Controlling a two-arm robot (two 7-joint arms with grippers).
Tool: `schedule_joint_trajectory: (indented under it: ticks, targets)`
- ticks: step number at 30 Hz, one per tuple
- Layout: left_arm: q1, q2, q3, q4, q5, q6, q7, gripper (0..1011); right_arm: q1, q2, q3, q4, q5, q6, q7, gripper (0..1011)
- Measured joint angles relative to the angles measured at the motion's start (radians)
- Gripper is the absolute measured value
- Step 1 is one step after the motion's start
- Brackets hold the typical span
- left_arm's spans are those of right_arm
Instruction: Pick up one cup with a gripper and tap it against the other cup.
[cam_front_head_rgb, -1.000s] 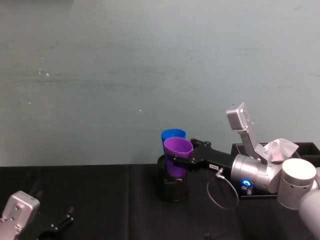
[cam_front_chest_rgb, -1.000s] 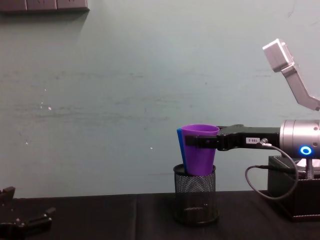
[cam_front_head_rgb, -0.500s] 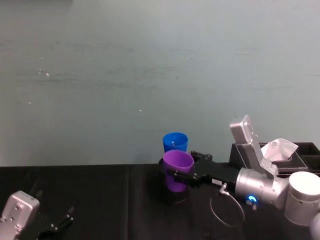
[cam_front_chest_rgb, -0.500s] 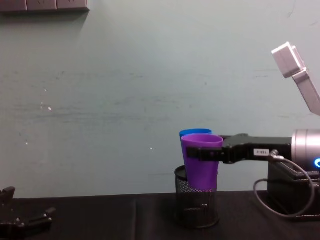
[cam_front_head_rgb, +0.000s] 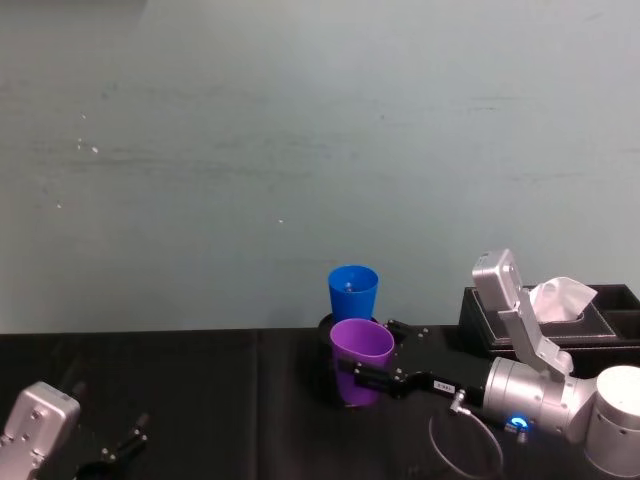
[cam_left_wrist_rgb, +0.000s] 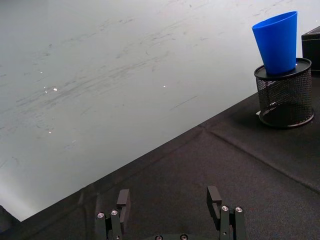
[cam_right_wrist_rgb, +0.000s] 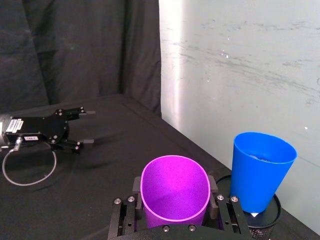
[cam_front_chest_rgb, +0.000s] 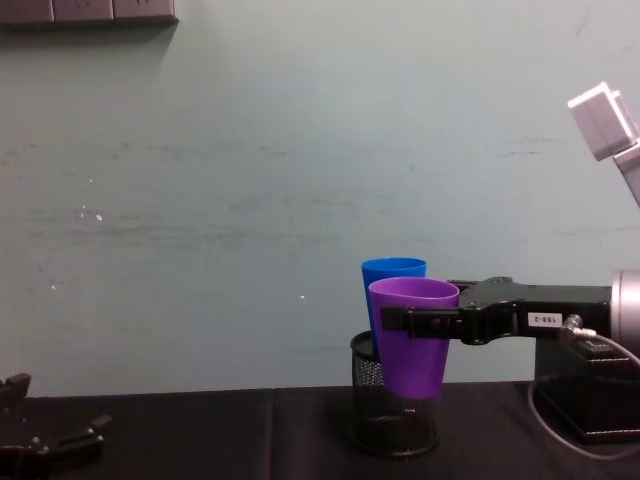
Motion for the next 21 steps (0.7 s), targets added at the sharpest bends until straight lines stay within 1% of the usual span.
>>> schedule_joint_trajectory:
  ticks: [9,10,13,15,16,19,21]
  targets:
    - [0.0,0.0,0.0,0.0,0.0,0.0,0.0,1000,-0.043,0.043,-0.016,-0.073,0.019,0.002,-0.004,723]
    - [0.0,0.0,0.0,0.0,0.0,0.0,0.0,1000,-0.054,0.052,-0.018,-0.091,0.023,0.003,-0.004,723]
    - [0.0,0.0,0.0,0.0,0.0,0.0,0.0,1000,-0.075,0.065,-0.022,-0.113,0.03,0.003,-0.005,723]
    - [0.0,0.0,0.0,0.0,0.0,0.0,0.0,1000,-0.103,0.081,-0.029,-0.137,0.039,0.002,-0.005,723]
    - [0.0,0.0,0.0,0.0,0.0,0.0,0.0,1000,-0.103,0.081,-0.029,-0.137,0.039,0.002,-0.005,723]
    - [0.0,0.0,0.0,0.0,0.0,0.0,0.0,1000,-0.125,0.093,-0.036,-0.149,0.043,-0.009,-0.005,723]
    - [0.0,0.0,0.0,0.0,0.0,0.0,0.0,1000,-0.139,0.1,-0.042,-0.152,0.045,-0.025,-0.004,723]
